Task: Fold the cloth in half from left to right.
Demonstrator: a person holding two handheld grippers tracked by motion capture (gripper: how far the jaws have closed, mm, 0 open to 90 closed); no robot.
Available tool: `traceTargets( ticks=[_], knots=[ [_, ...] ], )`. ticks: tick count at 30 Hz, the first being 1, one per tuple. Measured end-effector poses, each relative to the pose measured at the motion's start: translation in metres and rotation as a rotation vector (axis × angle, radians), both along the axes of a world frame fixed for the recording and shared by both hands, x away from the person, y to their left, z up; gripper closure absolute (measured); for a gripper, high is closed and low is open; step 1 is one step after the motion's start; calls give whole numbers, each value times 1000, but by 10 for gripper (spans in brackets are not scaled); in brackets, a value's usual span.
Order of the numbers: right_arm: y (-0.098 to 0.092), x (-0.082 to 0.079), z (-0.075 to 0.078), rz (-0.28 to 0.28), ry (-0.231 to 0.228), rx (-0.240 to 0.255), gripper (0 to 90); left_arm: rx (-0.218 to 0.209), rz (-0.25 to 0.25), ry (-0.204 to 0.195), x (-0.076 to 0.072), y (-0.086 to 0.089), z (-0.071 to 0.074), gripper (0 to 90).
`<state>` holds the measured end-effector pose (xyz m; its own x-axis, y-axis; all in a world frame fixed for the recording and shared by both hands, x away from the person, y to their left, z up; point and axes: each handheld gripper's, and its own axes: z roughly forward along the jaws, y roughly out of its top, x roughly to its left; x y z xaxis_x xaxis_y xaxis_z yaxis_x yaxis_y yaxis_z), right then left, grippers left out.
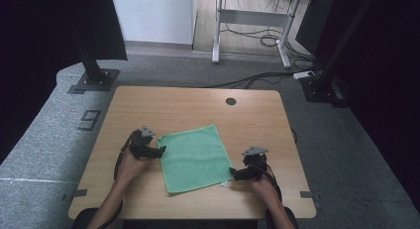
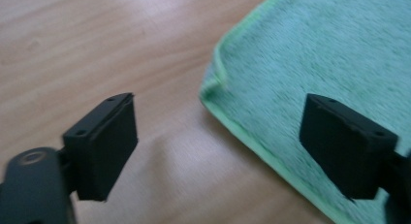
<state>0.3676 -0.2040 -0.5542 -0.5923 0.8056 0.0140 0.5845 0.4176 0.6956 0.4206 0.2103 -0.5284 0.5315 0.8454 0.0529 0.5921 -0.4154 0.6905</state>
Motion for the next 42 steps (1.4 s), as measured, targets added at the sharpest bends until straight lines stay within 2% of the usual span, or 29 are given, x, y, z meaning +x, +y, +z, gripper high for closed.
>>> traceTargets(
  ticks=[2,5,8,13,16,18,27,33,39,42],
  knots=[
    [0,0,0,1,-1,0,0,13,9,-5,6,1,-1,154],
    [-1,0,0,2,-1,0,0,17,20,-9,14,4,-4,216],
    [-2,0,0,3,-4,0,0,-6,31,-19,19,7,-7,268],
    [-2,1,0,8,-5,1,0,-8,58,-41,24,9,-12,324],
    [-3,1,0,11,-5,2,0,-18,71,-34,28,10,-14,331],
    [-3,1,-1,13,-6,2,0,1,72,-33,30,9,-15,331],
    [-4,2,0,20,-2,-2,0,-60,89,11,32,18,-17,312],
    [-3,4,1,37,7,-10,1,-54,105,0,25,19,-18,300],
    [-2,3,4,59,15,-12,63,-66,108,11,23,19,-18,302],
    [0,4,5,78,23,-10,66,-66,108,11,23,19,-18,302]
  ],
)
